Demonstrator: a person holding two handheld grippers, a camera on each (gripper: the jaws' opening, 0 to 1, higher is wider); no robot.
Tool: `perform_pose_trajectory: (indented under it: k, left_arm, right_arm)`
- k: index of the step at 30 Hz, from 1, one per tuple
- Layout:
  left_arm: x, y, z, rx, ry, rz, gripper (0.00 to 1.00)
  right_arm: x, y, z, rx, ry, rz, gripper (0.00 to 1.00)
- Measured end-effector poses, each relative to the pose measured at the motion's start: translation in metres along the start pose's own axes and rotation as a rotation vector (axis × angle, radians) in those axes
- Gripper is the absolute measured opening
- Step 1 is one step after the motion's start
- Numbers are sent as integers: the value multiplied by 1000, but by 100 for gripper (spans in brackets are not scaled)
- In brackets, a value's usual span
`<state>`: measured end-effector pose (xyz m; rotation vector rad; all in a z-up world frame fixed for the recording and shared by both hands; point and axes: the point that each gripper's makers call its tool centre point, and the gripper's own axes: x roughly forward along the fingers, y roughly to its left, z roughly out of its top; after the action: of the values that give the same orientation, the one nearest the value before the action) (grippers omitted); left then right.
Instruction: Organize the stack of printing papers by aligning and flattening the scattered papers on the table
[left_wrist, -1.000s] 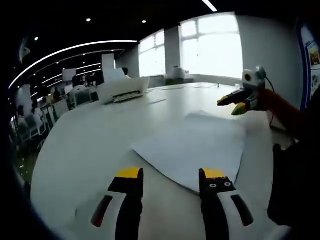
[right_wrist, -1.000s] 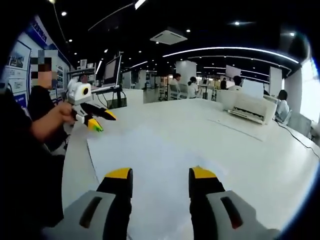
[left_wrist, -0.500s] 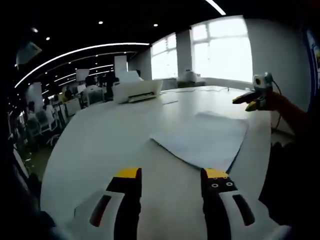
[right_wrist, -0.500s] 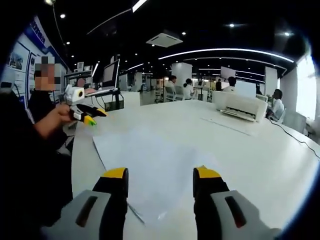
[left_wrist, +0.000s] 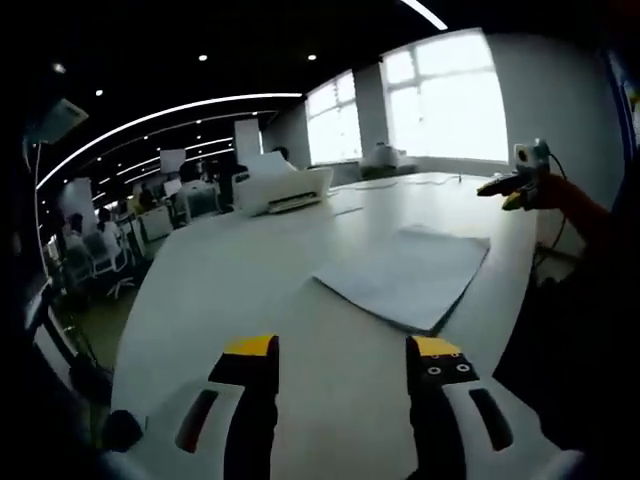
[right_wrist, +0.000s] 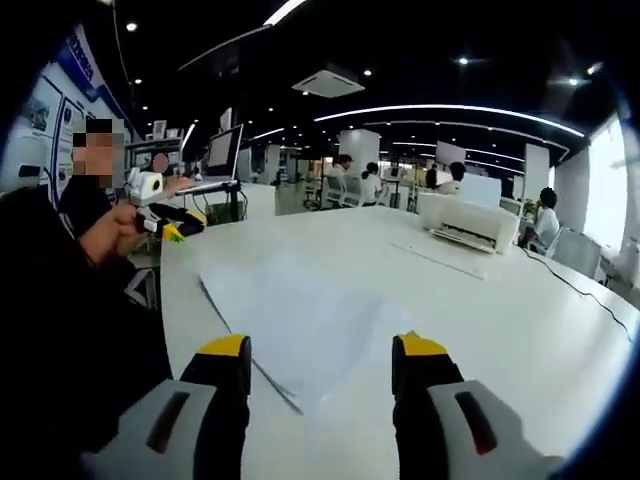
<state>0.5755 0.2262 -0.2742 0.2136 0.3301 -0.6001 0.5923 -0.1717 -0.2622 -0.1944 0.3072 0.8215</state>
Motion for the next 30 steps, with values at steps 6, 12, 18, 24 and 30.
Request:
perform_pose_trajectory:
  k: [6,12,18,24,30]
  left_arm:
    - [-18,0,-2,-8,-7,13,55]
    - [-33,-6,-3,-36,-30,-3,55]
    - [-53,-13,-5,-54,-45,-20,56]
    - [-75,-19,3,-67,-69,-39,59]
    - [-97,-27,-2,-71,-47,-34,61]
  right_arm:
    - [-10,3,-2,-10,5,-8,54]
    - [-18,10,-3,-16,3,9,54]
    - [-26,14,-2,-10,-9,-13,61]
    - [-34,24,-5,3,3,-16,64]
    - [-51,31,-4,-16,36,-25,66]
